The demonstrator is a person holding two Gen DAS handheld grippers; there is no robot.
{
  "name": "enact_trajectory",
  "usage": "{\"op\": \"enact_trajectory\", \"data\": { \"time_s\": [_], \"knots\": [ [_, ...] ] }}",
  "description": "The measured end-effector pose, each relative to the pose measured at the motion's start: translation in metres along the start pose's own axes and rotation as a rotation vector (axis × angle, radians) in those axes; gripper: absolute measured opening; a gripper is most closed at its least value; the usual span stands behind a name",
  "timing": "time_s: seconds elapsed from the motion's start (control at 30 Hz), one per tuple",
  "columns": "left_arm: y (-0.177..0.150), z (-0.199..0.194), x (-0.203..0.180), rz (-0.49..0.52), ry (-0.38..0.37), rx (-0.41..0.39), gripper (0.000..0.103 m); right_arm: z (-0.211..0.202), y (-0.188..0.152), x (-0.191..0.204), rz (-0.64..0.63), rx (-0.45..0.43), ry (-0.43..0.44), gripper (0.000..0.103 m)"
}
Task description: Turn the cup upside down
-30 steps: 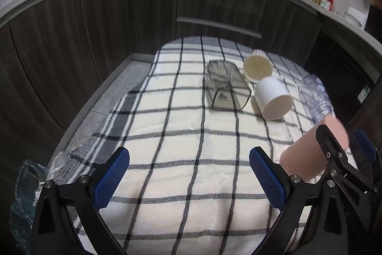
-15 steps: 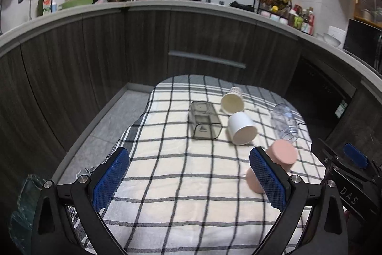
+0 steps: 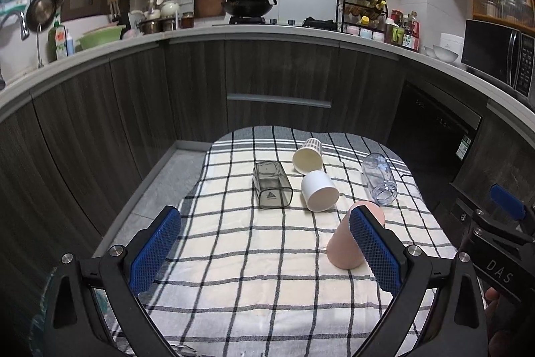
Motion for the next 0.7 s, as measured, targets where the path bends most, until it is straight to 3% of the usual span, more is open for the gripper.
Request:
{"op": "enact_trajectory", "data": {
  "time_s": [0.7],
  "knots": [
    [-0.002, -0.001, 0.005, 0.001, 0.033, -0.009, 0.103, -0.011, -0.003, -0.005, 0.007, -0.002, -0.006, 0.098]
  ]
}}
Point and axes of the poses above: each gripper's, at about its wrist camera, not at the fingertips, and z roughly the way its jaws point, x to its left, y to its top, the point moved 6 cm from there along z, roughly the way its jaws point, and after that the axes turned 14 degrees about -z, right-handed, at the moved point
